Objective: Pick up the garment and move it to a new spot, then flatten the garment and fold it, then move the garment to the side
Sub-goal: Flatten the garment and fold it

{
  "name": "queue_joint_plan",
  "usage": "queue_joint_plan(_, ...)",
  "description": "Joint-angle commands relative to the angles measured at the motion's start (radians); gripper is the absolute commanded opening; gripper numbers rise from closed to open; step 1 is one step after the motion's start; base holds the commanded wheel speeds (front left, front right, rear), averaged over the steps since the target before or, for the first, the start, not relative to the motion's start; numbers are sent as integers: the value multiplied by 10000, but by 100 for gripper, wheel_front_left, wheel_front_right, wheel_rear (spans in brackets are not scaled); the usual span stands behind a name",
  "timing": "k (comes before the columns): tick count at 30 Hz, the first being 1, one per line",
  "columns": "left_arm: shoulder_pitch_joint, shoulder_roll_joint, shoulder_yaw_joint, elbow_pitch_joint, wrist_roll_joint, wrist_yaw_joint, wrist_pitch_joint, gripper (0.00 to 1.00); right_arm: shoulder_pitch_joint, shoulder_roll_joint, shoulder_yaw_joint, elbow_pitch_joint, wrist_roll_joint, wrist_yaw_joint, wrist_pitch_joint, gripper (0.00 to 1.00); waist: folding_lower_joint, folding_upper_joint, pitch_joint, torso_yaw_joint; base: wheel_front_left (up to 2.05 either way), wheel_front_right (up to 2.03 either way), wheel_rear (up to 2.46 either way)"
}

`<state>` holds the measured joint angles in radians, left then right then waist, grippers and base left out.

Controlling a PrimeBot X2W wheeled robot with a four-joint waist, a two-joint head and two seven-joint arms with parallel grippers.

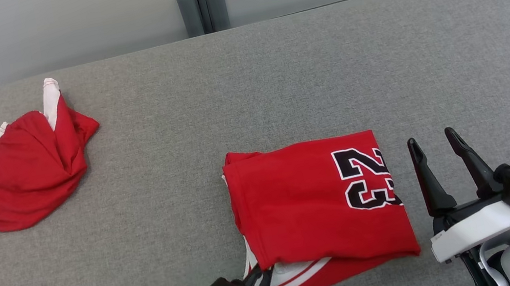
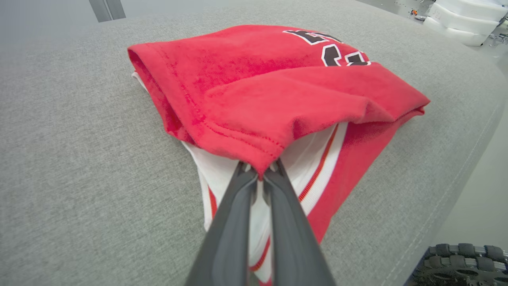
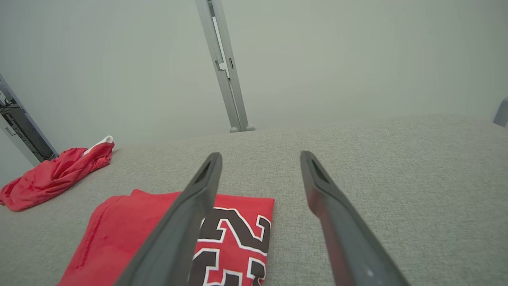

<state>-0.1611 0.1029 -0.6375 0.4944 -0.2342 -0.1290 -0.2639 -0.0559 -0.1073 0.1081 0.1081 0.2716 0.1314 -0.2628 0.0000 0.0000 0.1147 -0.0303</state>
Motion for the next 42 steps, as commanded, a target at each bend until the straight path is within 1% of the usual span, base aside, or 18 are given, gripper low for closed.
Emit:
queue_joint_plan(1,54,45,188,-166,116,-26,-3,0,42,10,-38,-27,-72,-16,-27,100,0,0,-36,61,0,0,0)
queue_joint_plan(4,308,102,482,-441,272,-25,-3,0,87,37,-76,-32,-66,-16,-27,100,0,0,-58,141,0,0,0)
queue_joint_plan(9,706,162,325,-344,192,-26,-3,0,127,68,-81,40,-58,-16,-27,100,0,0,-88,232,0,0,0)
queue_joint_plan(10,749,147,272,-282,135,-26,-3,14,135,71,-84,53,-56,-16,-27,100,0,0,-100,245,0,0,0)
queue_joint_plan(11,760,140,248,-268,119,-26,-3,53,140,73,-95,63,-47,-16,-27,100,0,0,-113,264,0,0,0)
queue_joint_plan(12,775,125,299,-279,95,-26,-3,100,138,69,-107,72,-39,-16,-27,100,0,0,-124,283,0,0,0)
queue_joint_plan(16,855,123,568,-386,146,-26,-3,100,206,33,-218,93,-32,-16,-27,100,0,0,-217,421,0,0,0)
queue_joint_plan(20,1021,185,1133,-635,128,45,-3,100,281,7,-295,107,-51,-16,-27,100,0,0,-353,552,0,0,0)
queue_joint_plan(27,1317,350,2789,-1588,53,315,-3,100,322,-47,-336,82,-72,-16,-27,100,0,0,-592,673,0,0,0)
queue_joint_plan(36,1442,298,5168,-2739,194,689,-3,100,419,-175,-376,-10,-144,-16,-27,100,0,0,-778,550,0,0,0)
queue_joint_plan(39,1540,248,5671,-2848,290,738,-3,100,549,-232,-401,16,-190,-16,-27,100,0,0,-856,461,0,0,0)
queue_joint_plan(42,1656,162,6065,-2935,319,699,-3,100,674,-256,-448,26,-208,-16,-27,100,0,0,-941,393,0,0,0)
